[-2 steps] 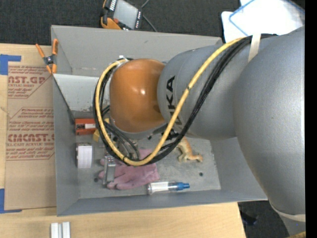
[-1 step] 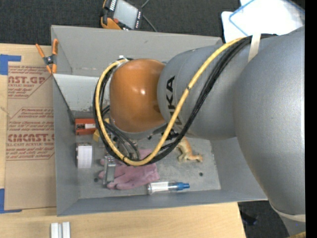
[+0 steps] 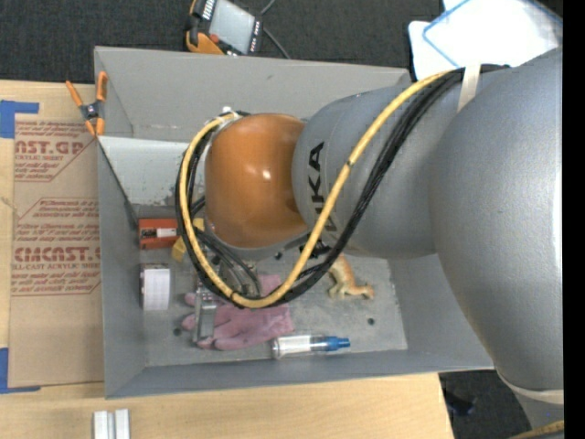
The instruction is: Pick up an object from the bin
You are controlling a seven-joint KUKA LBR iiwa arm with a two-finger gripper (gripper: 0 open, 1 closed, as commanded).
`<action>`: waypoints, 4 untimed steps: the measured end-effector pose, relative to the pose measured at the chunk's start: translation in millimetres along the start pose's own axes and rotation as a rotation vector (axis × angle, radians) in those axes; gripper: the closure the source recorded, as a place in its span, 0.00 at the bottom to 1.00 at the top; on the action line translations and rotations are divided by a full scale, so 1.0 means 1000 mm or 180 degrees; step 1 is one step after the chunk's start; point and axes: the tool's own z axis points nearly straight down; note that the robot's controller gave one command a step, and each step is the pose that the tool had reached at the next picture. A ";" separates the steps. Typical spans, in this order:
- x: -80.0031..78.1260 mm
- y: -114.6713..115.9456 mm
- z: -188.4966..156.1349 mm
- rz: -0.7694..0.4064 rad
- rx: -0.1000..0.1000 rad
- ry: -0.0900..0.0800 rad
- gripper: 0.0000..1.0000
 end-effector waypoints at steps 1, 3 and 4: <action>0.011 0.005 -0.064 0.0081 0.0004 0.0013 0.00; 0.004 -0.001 0.011 0.0102 -0.0016 -0.0026 0.00; 0.011 -0.044 0.099 -0.1182 0.0005 0.0000 0.00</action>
Offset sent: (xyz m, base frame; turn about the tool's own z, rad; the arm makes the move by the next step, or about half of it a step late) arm -0.0136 -0.0308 -0.0620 -0.0846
